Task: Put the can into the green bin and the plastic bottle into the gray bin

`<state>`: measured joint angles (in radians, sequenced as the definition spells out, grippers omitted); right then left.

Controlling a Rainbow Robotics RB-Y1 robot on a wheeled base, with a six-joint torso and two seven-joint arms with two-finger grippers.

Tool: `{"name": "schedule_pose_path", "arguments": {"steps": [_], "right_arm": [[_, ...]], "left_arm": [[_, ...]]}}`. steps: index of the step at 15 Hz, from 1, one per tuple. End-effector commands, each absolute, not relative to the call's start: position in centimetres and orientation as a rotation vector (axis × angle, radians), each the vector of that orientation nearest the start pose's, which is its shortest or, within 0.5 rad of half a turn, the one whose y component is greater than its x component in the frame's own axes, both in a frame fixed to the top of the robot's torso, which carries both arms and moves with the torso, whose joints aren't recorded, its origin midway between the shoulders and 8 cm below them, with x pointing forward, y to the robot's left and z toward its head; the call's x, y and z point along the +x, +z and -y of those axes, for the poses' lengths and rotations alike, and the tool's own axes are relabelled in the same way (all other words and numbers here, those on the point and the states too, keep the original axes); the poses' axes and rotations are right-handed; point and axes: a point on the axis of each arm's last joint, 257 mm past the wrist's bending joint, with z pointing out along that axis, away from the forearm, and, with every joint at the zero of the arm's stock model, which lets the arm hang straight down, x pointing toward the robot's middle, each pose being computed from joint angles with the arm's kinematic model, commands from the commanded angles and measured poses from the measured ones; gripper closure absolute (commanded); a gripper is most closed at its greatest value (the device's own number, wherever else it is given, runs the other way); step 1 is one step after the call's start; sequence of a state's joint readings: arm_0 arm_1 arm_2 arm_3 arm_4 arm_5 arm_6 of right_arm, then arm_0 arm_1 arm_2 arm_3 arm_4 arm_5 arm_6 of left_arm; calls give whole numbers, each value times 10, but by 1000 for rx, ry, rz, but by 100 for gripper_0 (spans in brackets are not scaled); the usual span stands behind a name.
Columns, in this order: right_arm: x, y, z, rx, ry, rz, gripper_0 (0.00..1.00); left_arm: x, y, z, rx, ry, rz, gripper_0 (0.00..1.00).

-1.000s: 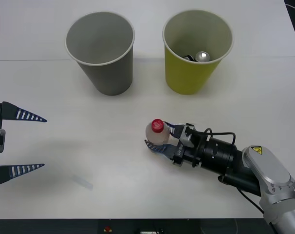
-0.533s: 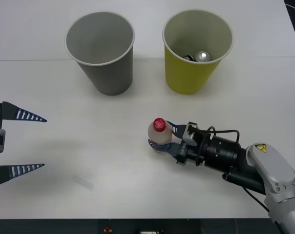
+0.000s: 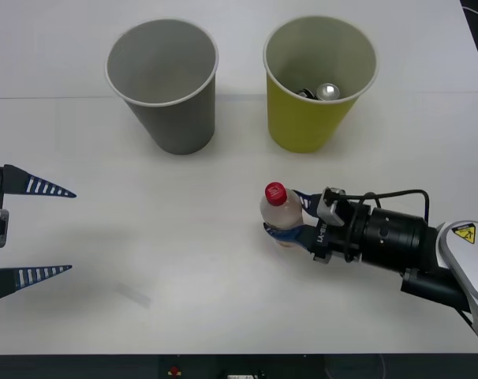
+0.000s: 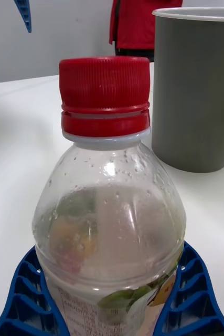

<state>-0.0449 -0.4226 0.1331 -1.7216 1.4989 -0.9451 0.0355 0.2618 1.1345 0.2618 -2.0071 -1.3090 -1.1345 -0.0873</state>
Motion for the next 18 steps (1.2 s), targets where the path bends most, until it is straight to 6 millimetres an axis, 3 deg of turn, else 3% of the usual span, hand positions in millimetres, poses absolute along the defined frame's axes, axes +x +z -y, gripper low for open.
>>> {"name": "schedule_pose_path", "arguments": {"steps": [1,10,14,18], "right_arm": [[411,-211,78,-1209,470,-1416,100],[387,-172,120,-1318,369,-1585,100],[377,-163,132,-1308,344,-1669,100],[368,-152,146,-1313,210,-1777,100]], "left_arm": [[341,-167,-286,1762,-118,-1444,0],[341,-167,-286,1762,-118,-1444,0],[341,-167,-286,1762,-118,-1444,0],[341,-167,-286,1762,-118,-1444,0]]}}
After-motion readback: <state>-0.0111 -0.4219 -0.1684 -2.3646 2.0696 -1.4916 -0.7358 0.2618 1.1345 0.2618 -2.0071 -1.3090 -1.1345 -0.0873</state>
